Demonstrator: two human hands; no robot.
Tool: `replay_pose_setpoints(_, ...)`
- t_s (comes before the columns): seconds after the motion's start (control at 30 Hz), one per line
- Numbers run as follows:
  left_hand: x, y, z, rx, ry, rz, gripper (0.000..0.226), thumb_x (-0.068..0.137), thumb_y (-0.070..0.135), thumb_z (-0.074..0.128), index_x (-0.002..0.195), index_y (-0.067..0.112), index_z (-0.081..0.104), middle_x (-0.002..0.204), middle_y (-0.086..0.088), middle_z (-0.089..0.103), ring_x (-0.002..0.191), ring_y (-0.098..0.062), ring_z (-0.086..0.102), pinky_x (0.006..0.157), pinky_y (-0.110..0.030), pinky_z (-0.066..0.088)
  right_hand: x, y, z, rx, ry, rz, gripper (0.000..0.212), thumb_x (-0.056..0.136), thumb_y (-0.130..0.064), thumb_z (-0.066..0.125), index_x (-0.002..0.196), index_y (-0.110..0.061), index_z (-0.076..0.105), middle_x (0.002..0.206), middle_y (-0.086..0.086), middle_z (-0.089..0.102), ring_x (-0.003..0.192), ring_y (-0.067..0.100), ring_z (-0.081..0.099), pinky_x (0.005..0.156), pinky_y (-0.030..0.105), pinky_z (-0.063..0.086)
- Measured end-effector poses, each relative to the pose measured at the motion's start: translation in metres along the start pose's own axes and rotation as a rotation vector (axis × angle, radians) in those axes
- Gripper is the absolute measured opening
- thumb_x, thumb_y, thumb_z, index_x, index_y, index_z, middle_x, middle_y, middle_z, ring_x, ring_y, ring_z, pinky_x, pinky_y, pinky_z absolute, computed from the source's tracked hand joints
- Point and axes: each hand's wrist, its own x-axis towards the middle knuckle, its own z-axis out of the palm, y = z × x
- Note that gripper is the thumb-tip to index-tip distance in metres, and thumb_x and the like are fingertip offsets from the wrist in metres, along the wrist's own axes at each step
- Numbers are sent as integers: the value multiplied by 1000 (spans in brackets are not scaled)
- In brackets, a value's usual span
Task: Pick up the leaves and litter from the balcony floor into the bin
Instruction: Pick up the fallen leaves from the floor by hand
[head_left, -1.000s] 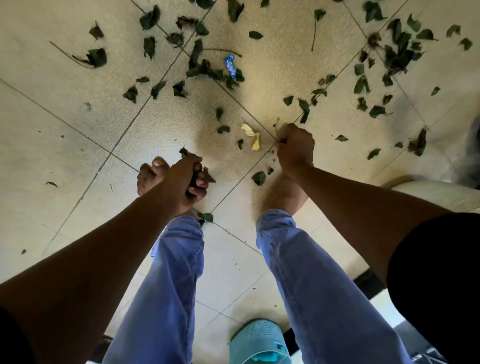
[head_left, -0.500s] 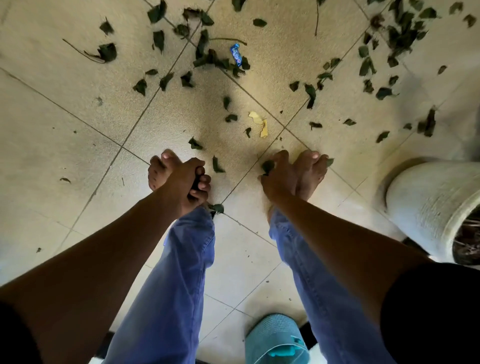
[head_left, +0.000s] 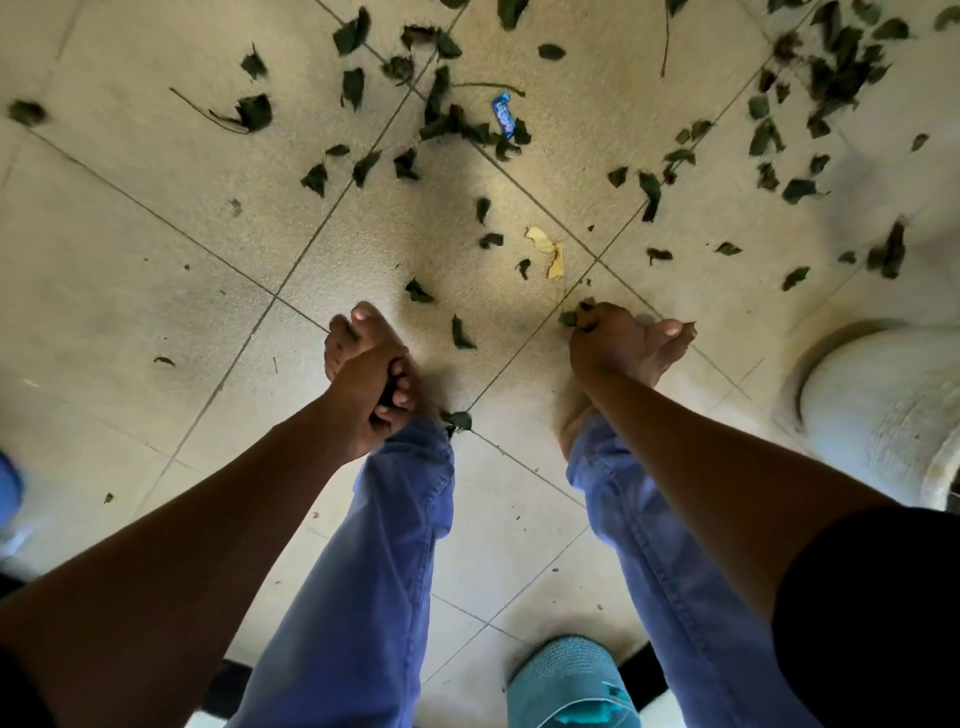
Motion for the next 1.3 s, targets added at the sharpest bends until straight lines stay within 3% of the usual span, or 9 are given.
replay_pose_setpoints(0.17, -4, 8, 9, -30, -17, 12, 42, 103, 24, 45, 61, 20, 38, 52, 2, 38, 39, -5, 34, 30, -14, 17, -8, 7, 0, 38, -4, -31, 29, 86, -48, 50, 113, -43, 58, 158, 37, 8, 145, 56, -17, 118, 62, -17)
replay_pose_setpoints(0.23, -1, 9, 13, -44, -31, -11, 43, 103, 24, 45, 61, 20, 38, 51, 3, 39, 39, -5, 34, 29, -14, 17, -8, 8, -3, 112, 55, 14, 28, 81, -47, 54, 108, -40, 50, 151, 39, 10, 141, 56, 3, 120, 59, 10)
replay_pose_setpoints(0.3, 4, 10, 16, -57, -48, -38, 43, 102, 25, 47, 61, 20, 39, 52, 3, 39, 39, -6, 34, 29, -14, 17, -11, 6, -10, 247, 75, 37, 28, 86, -41, 57, 111, -45, 46, 147, 36, 12, 138, 47, 20, 111, 40, 30)
replay_pose_setpoints(0.4, 7, 12, 19, -60, -44, -45, 42, 101, 25, 48, 60, 19, 40, 53, 2, 40, 39, -7, 35, 29, -14, 19, -1, -6, -10, 370, -6, -99, 36, 94, -18, 53, 128, -29, 52, 128, 18, 58, 120, 34, 56, 95, 36, 37)
replay_pose_setpoints(0.47, 7, 10, 21, -37, -36, -41, 42, 100, 25, 48, 59, 19, 40, 52, 2, 40, 39, -7, 34, 29, -14, 18, 5, -13, -4, 502, -38, -97, 31, 89, -6, 54, 114, -24, 63, 106, 2, 70, 104, 24, 67, 78, 26, 47)
replay_pose_setpoints(0.63, 4, 10, 16, 53, -16, -43, 41, 101, 26, 47, 62, 19, 40, 52, 1, 39, 40, -8, 33, 30, -14, 18, 11, -16, -13, 597, 16, -47, 25, 87, -1, 65, 100, -19, 77, 109, -1, 76, 108, 15, 67, 87, 11, 40)
replay_pose_setpoints(1.0, 2, 25, 49, 155, -66, -67, 40, 101, 28, 45, 62, 21, 39, 53, 4, 38, 36, -6, 34, 28, -14, 17, 32, 71, -28, 663, 230, 185, 21, 82, 1, 67, 90, -15, 78, 102, 4, 75, 99, 22, 69, 84, 17, 44)
replay_pose_setpoints(1.2, 26, 4, 54, 194, -65, -105, 39, 101, 27, 47, 63, 21, 38, 52, 4, 38, 37, -7, 33, 28, -15, 18, 50, 90, -12, 541, 257, -26, 20, 85, 4, 61, 101, -7, 66, 91, -18, 54, 85, 8, 56, 76, 16, 42)
replay_pose_setpoints(1.3, 31, -4, 53, 213, -46, -103, 39, 101, 27, 47, 63, 21, 37, 52, 4, 37, 37, -7, 33, 29, -14, 17, 53, 92, -5, 449, 290, -126, 20, 84, 7, 60, 98, -6, 65, 103, 1, 65, 94, 22, 63, 73, 15, 34)
